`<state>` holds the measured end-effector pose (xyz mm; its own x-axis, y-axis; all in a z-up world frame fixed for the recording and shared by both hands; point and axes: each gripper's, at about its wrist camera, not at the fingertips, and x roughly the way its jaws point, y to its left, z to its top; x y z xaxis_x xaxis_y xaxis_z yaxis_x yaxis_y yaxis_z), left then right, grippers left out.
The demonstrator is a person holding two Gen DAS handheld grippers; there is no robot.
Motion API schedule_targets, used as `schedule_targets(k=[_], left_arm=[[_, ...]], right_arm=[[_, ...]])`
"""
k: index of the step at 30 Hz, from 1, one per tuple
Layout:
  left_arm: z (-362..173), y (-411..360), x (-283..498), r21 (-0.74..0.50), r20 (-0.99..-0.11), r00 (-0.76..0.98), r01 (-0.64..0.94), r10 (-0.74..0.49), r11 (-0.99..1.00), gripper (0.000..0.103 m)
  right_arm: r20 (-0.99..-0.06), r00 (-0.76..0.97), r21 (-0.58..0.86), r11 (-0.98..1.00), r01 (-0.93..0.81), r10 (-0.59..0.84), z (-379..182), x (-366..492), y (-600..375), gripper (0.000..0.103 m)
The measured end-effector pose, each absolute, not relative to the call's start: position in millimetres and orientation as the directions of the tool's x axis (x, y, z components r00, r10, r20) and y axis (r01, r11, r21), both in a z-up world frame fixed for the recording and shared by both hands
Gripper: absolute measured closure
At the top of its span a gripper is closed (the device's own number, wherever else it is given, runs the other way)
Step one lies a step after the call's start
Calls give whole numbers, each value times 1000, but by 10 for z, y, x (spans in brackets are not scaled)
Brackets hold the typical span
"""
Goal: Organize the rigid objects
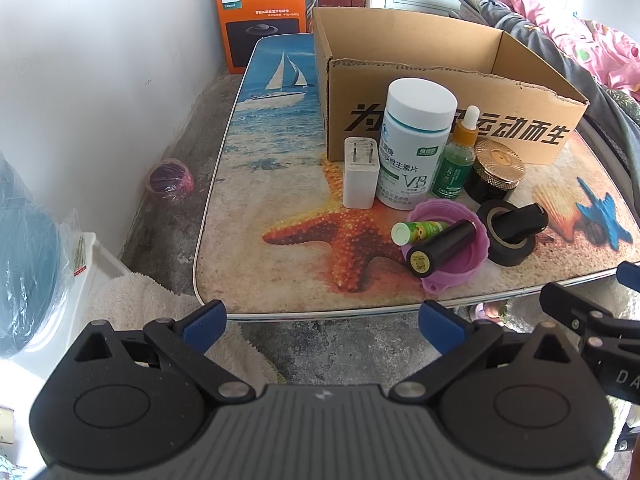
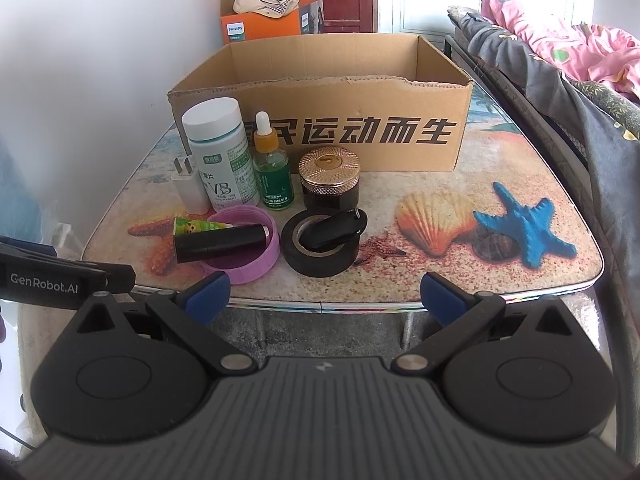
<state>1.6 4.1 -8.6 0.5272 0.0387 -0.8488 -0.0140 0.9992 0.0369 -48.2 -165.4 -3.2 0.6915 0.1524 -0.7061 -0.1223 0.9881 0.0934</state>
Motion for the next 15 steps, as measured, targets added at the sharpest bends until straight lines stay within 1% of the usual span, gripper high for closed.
schedule_targets(k=[15], left_arm=[[-101,53,26,33,-852,523,-9,33,999,0]], right_arm=[[-701,696,106,988,-112,154,-20,-437,-1671,1]])
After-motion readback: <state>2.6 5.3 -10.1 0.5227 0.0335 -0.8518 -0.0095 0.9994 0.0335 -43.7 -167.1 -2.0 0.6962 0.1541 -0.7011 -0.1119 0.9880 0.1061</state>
